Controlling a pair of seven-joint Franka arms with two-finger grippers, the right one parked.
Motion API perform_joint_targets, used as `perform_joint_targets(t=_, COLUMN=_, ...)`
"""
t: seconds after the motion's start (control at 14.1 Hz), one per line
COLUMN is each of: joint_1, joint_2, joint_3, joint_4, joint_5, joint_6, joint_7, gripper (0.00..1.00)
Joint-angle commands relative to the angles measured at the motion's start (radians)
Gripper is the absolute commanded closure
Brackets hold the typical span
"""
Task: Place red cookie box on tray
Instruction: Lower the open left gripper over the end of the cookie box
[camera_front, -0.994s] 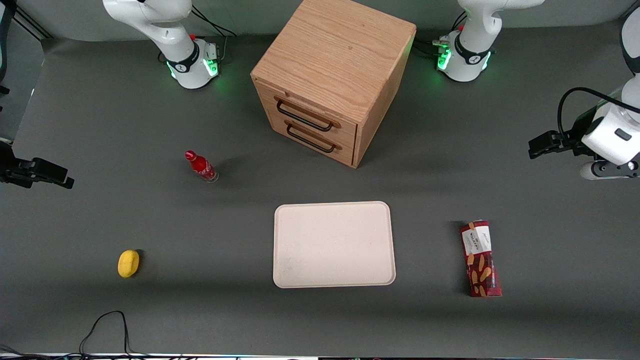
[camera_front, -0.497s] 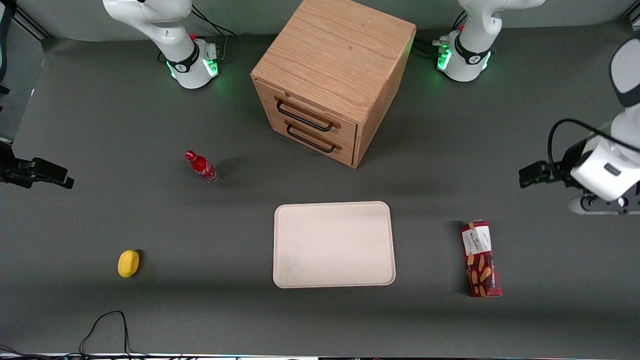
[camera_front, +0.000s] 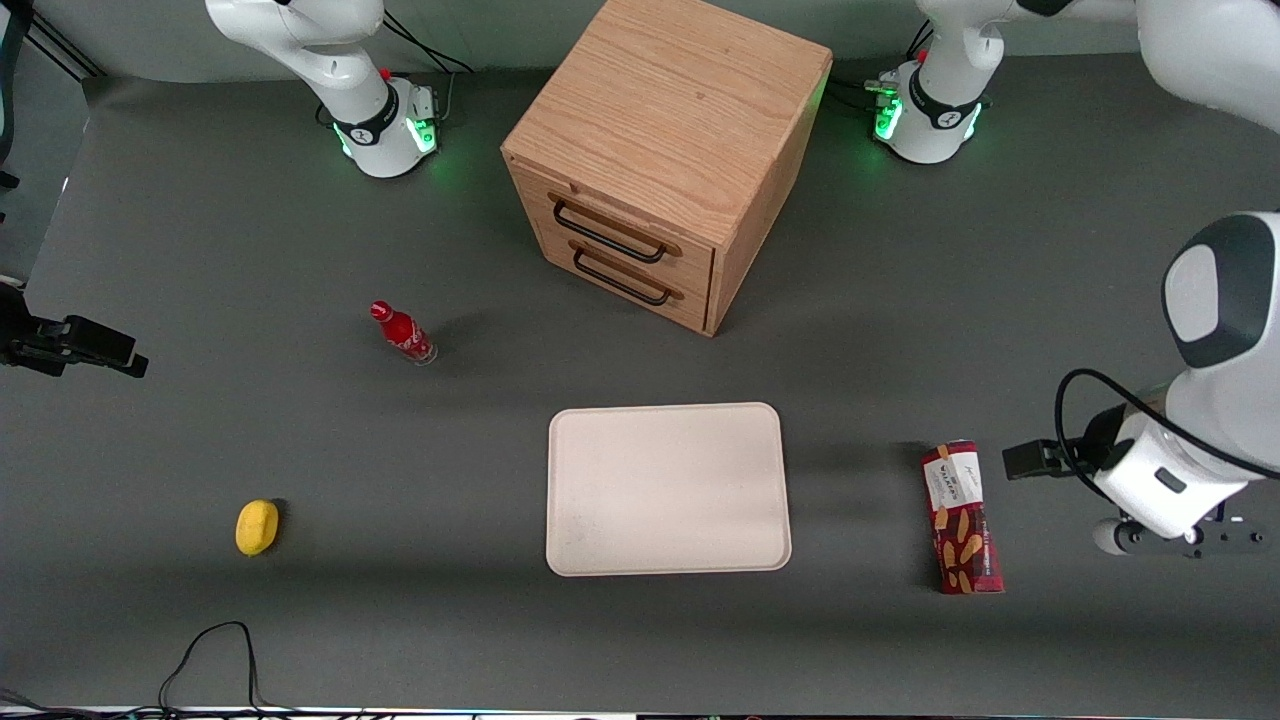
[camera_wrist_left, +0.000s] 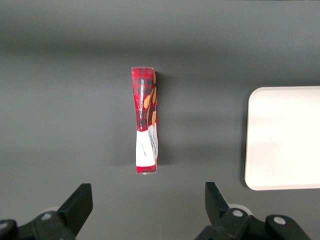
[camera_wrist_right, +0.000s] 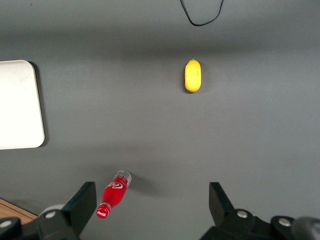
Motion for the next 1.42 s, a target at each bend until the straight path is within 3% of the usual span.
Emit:
perform_joint_targets(t=0.0, joint_1=0.002, joint_2=0.032, joint_3=0.007, joint_4=0.075, joint_5=-0.001, joint_6=-0.02, joint_7=0.083, gripper=0.0)
perform_joint_targets(t=0.43, joint_1=0.014, joint_2=0.034, joint_3=0.008, joint_4=-0.045, joint_5=0.057, joint_6=-0.011, joint_7=0.103, gripper=0.01)
perform_joint_targets(t=0.92, joint_1=0.002, joint_2=0.184, joint_3=0.008, joint_4=-0.116, joint_5=0.062, joint_6=0.239, joint_7=0.089, gripper=0.0)
perform_joint_targets(t=1.35, joint_1=0.002, joint_2=0.193, joint_3=0.008, joint_4=-0.27, joint_5=0.06, joint_6=0.394, joint_7=0.082, gripper=0.0)
